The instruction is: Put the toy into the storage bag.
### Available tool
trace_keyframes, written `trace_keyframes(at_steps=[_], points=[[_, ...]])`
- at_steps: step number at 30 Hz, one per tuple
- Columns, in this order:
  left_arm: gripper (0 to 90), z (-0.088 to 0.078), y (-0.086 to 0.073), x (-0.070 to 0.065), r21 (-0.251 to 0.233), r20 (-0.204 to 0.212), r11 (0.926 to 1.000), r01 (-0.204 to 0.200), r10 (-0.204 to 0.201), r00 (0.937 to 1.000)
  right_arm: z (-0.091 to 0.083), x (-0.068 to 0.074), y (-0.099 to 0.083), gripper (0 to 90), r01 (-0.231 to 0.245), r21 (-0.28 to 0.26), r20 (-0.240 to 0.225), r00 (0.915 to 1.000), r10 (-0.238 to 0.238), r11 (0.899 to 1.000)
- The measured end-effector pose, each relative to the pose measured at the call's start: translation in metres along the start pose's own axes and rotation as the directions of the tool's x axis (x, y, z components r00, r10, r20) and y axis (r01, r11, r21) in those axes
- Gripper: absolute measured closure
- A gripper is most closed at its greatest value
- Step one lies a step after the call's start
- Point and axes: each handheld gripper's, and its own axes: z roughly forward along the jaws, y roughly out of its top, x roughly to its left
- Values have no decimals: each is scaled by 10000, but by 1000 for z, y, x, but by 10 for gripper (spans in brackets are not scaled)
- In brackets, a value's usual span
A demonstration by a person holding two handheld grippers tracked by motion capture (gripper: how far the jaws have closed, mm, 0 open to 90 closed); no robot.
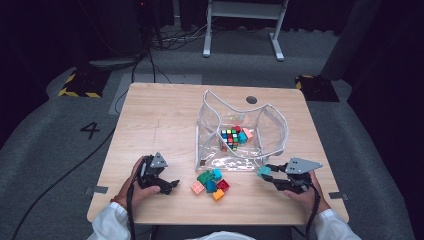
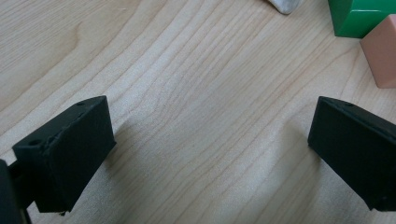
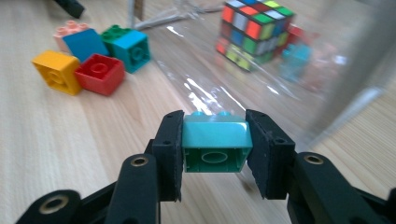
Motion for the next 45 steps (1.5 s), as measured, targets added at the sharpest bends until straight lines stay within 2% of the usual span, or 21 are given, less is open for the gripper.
trace_keyframes(at_steps=[3,6,13,16,20,28,31,37,42,45], points=[[4,0,0,0,14,3,10000,-8,8,10000,-9,-9,-5,592,-165,-53,161,9997,166,9998],[4,0,0,0,3,-9,10000,-5,5,10000,-19,-20,-8,593,-434,-133,512,9977,441,9990],[4,0,0,0,13,9,10000,-2,2,10000,-38,-42,-8,593,-945,-394,1269,9870,988,9947],[4,0,0,0,16,13,10000,-6,6,10000,-46,-51,-3,593,-1019,-603,1445,9834,1097,9930],[4,0,0,0,15,13,10000,-2,2,10000,-56,-65,5,593,-1273,-1036,1441,9794,1415,9864],[4,0,0,0,6,-8,10000,-8,8,10000,-72,-85,37,593,-1084,-1576,1737,9754,1356,9815],[4,0,0,0,5,-2,10000,-2,2,10000,-76,-91,53,593,-877,-1595,1970,9732,1187,9833],[4,0,0,0,3,-7,10000,-3,3,10000,-79,-98,77,593,-731,-1692,2022,9735,1072,9829],[4,0,0,0,7,-3,10000,0,0,10000,-79,-102,97,593,-434,-1711,2199,9721,811,9843],[4,0,0,0,6,-3,10000,0,0,10000,-81,-105,109,592,-364,-1838,2115,9744,757,9823]])
